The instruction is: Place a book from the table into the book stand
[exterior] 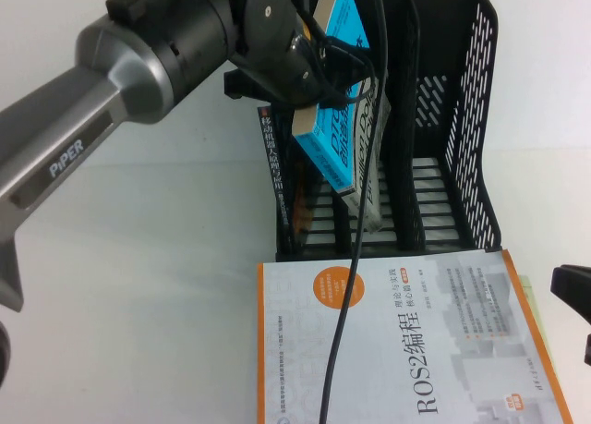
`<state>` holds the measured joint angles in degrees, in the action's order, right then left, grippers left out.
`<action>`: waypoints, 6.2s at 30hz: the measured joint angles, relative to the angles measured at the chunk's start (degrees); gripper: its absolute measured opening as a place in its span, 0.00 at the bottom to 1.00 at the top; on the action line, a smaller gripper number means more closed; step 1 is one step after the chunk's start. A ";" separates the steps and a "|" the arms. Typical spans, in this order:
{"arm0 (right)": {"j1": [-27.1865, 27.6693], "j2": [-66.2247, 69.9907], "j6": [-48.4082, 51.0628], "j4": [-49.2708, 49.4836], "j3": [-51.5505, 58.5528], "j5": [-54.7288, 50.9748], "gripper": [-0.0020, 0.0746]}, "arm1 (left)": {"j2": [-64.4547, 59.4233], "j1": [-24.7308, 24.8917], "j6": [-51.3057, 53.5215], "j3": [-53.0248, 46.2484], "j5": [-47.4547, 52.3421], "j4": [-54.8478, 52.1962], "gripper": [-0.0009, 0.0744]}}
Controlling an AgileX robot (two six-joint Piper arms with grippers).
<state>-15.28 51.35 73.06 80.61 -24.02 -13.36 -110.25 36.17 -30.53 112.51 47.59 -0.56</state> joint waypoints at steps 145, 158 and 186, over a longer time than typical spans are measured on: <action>0.00 -50.74 -85.22 -82.92 6.15 -22.25 0.02 | 74.65 -0.05 17.86 -79.63 -44.10 -16.48 0.01; 0.00 -50.83 -85.22 -82.82 6.15 -22.25 0.02 | 89.25 -16.24 13.33 -86.83 -44.46 -15.57 0.01; -0.09 -50.83 -85.22 -82.48 6.15 -22.25 0.02 | 108.93 -36.53 7.44 -113.72 -43.70 -10.09 0.01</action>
<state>-15.37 0.51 -12.17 -1.87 -17.87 -35.61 -1.33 -0.36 -23.09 -1.21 3.89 -10.65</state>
